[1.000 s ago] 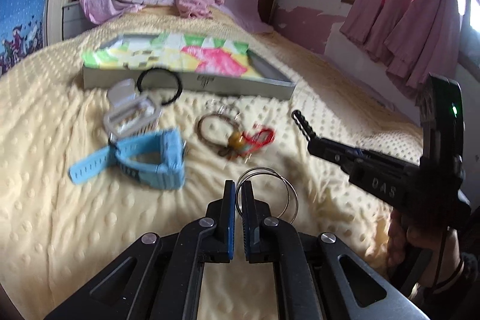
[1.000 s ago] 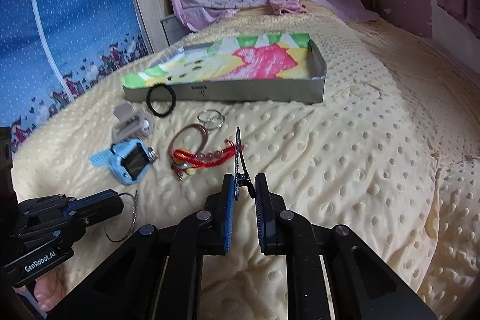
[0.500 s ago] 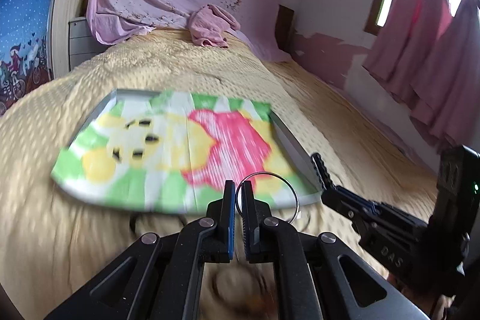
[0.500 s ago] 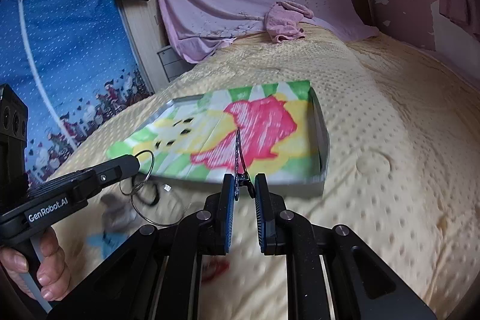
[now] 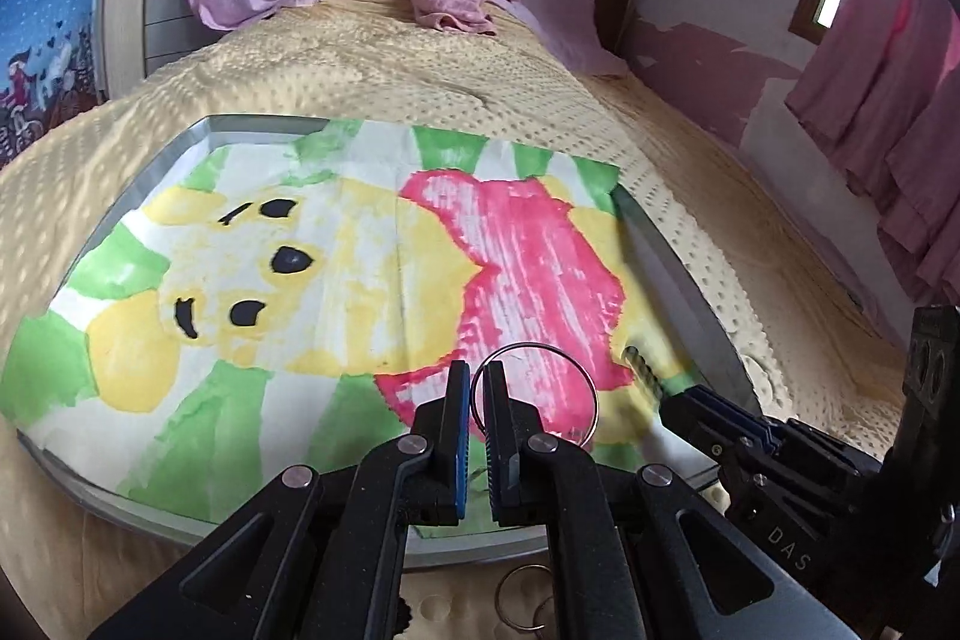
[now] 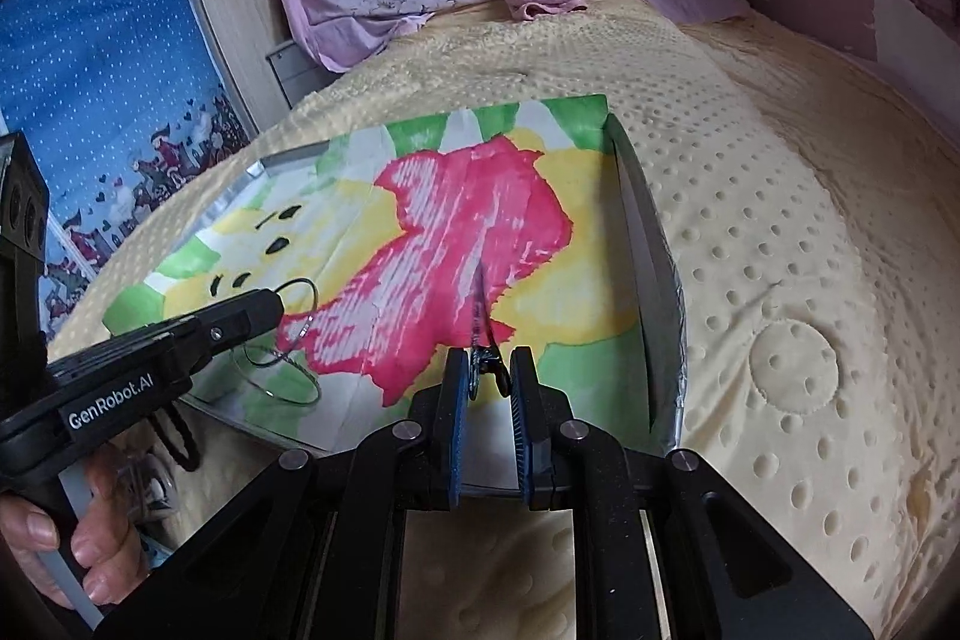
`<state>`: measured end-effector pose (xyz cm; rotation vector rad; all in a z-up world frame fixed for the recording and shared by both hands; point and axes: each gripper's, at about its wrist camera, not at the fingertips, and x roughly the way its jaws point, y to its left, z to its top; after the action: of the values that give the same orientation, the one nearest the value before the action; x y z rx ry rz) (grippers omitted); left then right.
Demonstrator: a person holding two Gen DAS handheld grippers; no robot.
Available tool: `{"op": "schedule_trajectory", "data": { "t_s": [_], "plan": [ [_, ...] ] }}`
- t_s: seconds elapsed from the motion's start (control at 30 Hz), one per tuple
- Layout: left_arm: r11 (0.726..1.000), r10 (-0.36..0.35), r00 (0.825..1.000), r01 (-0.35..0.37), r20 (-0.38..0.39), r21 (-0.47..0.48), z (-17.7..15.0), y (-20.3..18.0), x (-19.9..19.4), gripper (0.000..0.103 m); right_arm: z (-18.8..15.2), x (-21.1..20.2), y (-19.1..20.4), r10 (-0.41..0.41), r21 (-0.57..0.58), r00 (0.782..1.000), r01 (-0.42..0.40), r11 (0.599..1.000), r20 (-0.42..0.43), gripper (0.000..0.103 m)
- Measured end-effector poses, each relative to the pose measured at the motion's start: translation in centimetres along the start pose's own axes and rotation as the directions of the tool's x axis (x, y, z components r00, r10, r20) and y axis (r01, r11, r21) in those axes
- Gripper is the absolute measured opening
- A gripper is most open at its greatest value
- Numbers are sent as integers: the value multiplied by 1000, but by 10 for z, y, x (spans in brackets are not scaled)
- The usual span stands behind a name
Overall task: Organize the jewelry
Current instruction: 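Carry the clip and rings over the tray and open both tools, then lift both open tools away from the tray toward the remaining jewellery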
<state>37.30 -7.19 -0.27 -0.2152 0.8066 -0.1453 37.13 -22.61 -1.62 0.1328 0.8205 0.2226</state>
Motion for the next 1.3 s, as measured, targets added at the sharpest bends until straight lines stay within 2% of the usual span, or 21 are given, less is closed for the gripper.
{"op": "schedule_trajectory", "data": {
  "t_s": [0.07,0.13,0.17,0.2,0.23,0.27,0.3,0.33,0.43,0.47,0.5,0.57,0.63,0.7,0.73,0.8,0.87,1.03,1.3],
  "plan": [
    [1000,3,1000,-3,-3,-17,-1,4,0,5,-1,2,1,-4,-8,1000,4,1000,-5,14],
    [999,9,1000,-10,-7,-34,-1,8,0,7,-1,0,2,-3,-6,1000,3,1000,4,26],
    [999,14,1000,-14,-5,-40,-1,9,-1,9,-1,-2,1,-4,-6,1000,4,1000,11,38],
    [999,16,1000,-16,-2,-45,-1,10,-3,18,-2,-5,2,-3,-7,1000,3,1000,24,44],
    [999,18,1000,-18,5,-50,-1,11,-5,33,-3,-8,3,-8,-7,999,8,1000,39,44],
    [998,20,1000,-19,19,-56,0,12,-8,42,-4,-11,1,-10,-6,999,10,1000,47,44],
    [998,35,998,-32,49,-62,-1,13,-15,61,-6,-15,1,-14,-4,998,14,1000,64,44],
    [997,49,996,-44,81,-65,-2,13,-21,68,-8,-19,-1,-20,0,997,20,1000,77,44],
    [997,47,992,-40,118,-59,-3,14,-34,71,-13,-35,-7,-30,26,990,27,999,135,47],
    [997,47,991,-40,123,-59,-2,15,-37,71,-15,-39,-9,-33,33,988,28,999,151,53],
    [997,53,989,-46,139,-57,-4,15,-44,74,-17,-46,-11,-36,40,984,29,999,173,59],
    [998,61,984,-53,170,-46,-7,15,-55,83,-21,-59,-11,-39,48,976,29,998,215,62],
    [997,73,971,-69,228,-25,-16,14,-73,92,-25,-73,-11,-45,47,965,34,998,258,65],
    [997,76,960,-76,269,-12,-22,16,-86,98,-31,-87,-10,-49,47,954,36,998,297,85],
    [997,80,952,-82,294,-7,-27,16,-94,101,-35,-95,-8,-47,46,944,34,998,327,86],
    [996,88,936,-90,341,-9,-37,20,-110,103,-40,-107,-5,-51,45,933,37,998,357,86],
    [996,89,927,-91,364,-13,-44,23,-121,103,-46,-118,-2,-53,42,922,39,998,383,86],
    [993,114,922,-112,370,-28,-65,36,-143,103,-60,-141,11,-44,9,903,44,999,428,91],
    [988,154,910,-150,386,-39,-100,54,-170,103,-82,-162,32,-16,-20,904,27,999,427,92]
  ]
}}
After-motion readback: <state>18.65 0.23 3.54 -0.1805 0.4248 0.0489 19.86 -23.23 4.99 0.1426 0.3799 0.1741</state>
